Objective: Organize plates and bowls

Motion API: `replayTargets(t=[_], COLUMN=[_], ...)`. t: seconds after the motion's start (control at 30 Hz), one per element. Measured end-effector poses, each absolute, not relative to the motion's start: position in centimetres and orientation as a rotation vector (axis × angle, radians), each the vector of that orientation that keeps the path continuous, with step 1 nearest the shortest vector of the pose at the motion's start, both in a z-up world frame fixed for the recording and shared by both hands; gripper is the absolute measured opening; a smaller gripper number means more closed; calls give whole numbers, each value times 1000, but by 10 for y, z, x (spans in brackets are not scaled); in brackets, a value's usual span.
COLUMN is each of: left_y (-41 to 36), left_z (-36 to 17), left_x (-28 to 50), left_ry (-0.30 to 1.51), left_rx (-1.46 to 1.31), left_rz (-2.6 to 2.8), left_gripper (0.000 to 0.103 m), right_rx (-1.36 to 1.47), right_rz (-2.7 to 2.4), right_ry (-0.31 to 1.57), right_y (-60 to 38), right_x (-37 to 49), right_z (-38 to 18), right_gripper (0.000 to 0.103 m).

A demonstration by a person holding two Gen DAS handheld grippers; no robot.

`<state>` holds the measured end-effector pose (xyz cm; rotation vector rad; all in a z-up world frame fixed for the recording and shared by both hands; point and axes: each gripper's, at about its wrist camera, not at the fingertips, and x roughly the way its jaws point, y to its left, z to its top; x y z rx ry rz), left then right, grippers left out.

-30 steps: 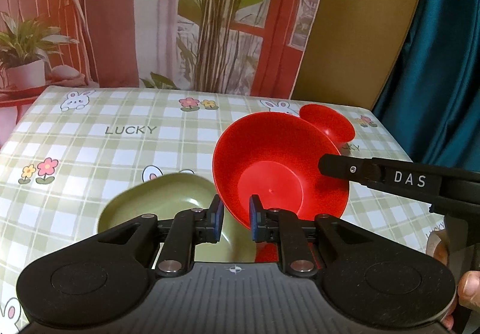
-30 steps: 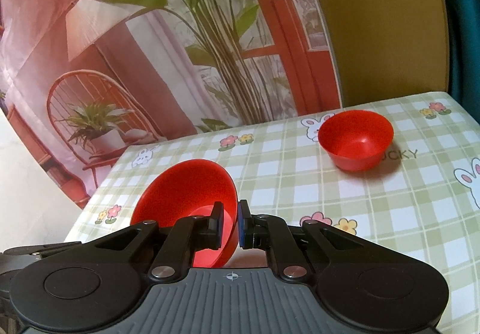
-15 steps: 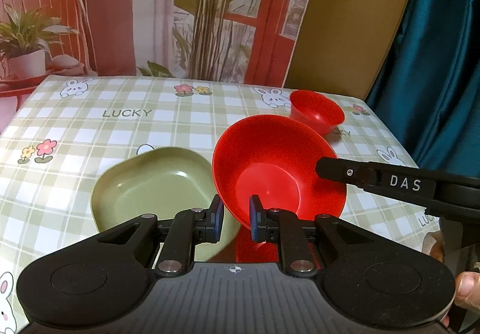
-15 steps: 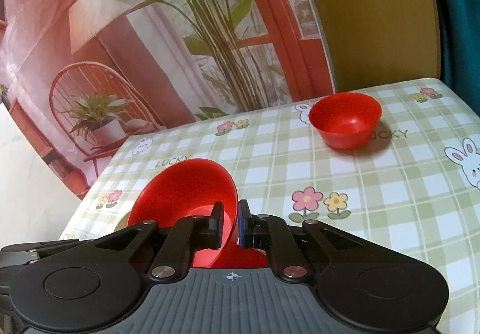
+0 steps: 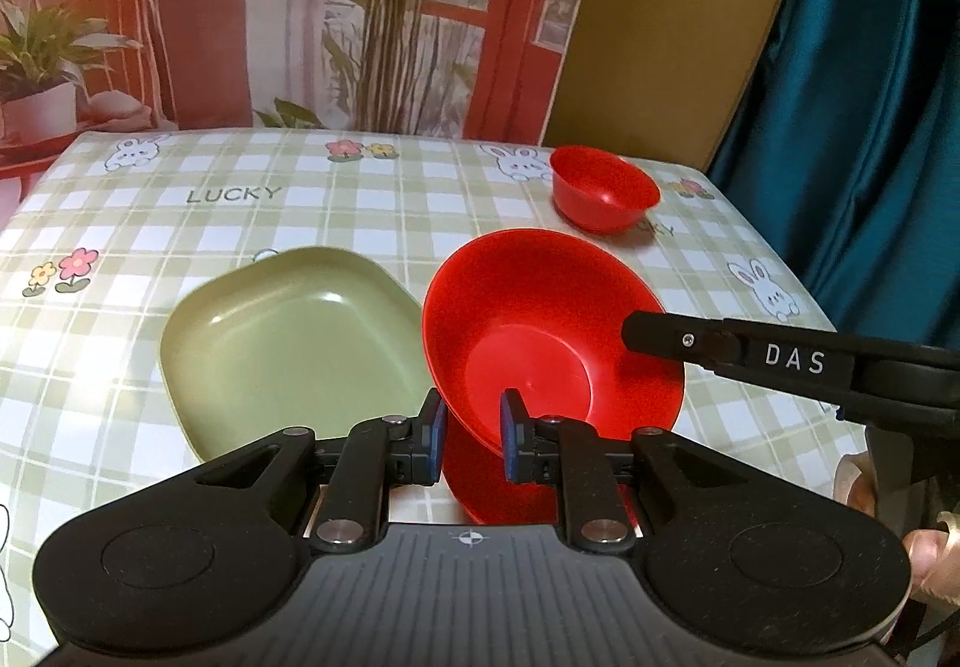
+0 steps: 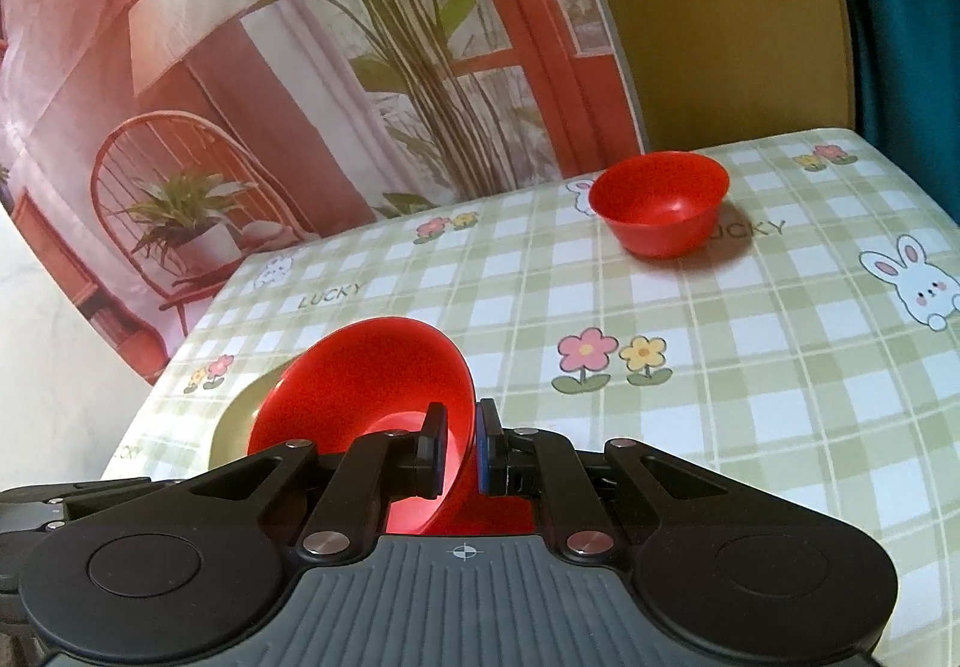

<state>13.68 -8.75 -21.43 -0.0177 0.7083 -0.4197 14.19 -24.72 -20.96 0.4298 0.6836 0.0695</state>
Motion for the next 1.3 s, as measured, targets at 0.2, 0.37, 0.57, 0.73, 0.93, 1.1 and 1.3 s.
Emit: replayTargets(t=[0.2, 0.37, 0.57, 0.73, 0.93, 1.1, 1.3], left_y=[-89, -90, -90, -90, -90, -91, -93], left_z=[-219, -224, -230, -234, -235, -235, -235], left_x=[134, 131, 129, 130, 130, 131, 132], left_ry=[724, 735, 754, 765, 766, 766, 763], left_rx=[-1, -1, 3, 3, 6, 8, 20], left_rz=[-442, -455, -464, -465, -463, -464, -464], left_gripper=[20, 20, 20, 20, 20, 20, 20], right_rx=[446, 450, 459, 467, 469, 472, 472], right_rz=[55, 46, 37, 33, 33, 32, 31], right_ry=[698, 710, 724, 732, 735, 736, 739], right_y=[-249, -250, -249, -249, -249, -250, -250], right_x=[133, 129, 126, 125, 126, 126, 126], right_z=[-218, -223, -230, -234, -236, -237, -238], right_gripper=[10, 10, 10, 10, 10, 10, 10])
